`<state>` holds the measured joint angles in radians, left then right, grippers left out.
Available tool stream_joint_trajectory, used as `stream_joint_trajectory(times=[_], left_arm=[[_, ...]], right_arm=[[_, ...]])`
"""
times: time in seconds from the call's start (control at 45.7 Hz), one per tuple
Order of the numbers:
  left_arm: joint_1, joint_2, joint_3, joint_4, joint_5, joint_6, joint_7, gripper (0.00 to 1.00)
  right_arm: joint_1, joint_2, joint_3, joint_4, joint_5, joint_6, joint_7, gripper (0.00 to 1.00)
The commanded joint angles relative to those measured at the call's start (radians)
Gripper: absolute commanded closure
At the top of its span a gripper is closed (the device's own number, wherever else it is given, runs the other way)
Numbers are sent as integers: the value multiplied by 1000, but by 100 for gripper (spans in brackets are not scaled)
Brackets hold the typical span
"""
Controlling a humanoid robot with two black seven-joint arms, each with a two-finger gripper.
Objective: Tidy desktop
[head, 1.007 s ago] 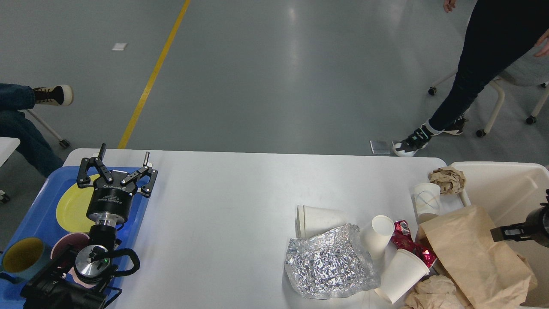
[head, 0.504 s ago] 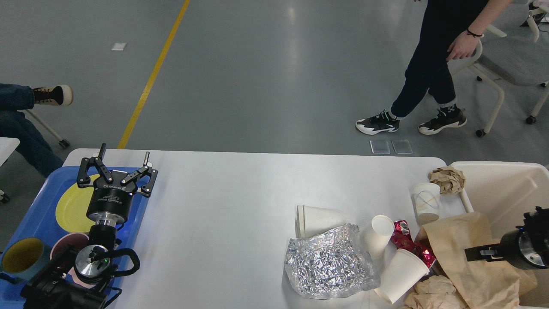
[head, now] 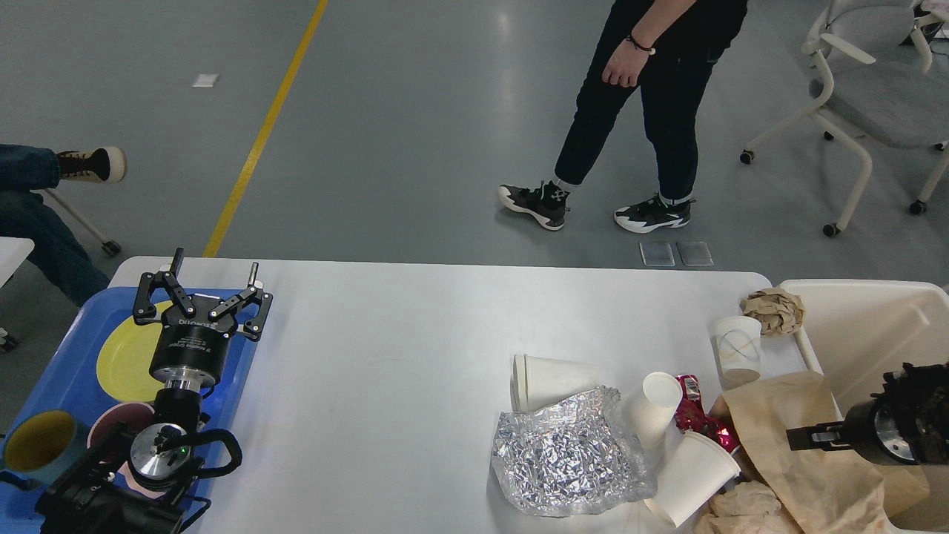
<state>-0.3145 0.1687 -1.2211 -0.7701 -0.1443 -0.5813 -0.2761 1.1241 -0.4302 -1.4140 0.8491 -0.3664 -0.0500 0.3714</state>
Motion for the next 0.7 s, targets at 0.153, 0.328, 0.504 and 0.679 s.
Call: stream_joint_trajectory(times=[0.153,0.328,0.504,0.679], left_arm=[[0,0,0,0,0,1,0,4],[0,0,0,0,0,1,0,4],[0,0,0,0,0,0,0,4],[0,0,0,0,0,0,0,4]], right_arm=[[-174,21,124,-206,0,-1,-2,15],[-179,22,127,-208,20,1,-2,67],[-181,34,124,-200,61,18,-63,100],[-171,25,139,-186,73,21,-104,100]])
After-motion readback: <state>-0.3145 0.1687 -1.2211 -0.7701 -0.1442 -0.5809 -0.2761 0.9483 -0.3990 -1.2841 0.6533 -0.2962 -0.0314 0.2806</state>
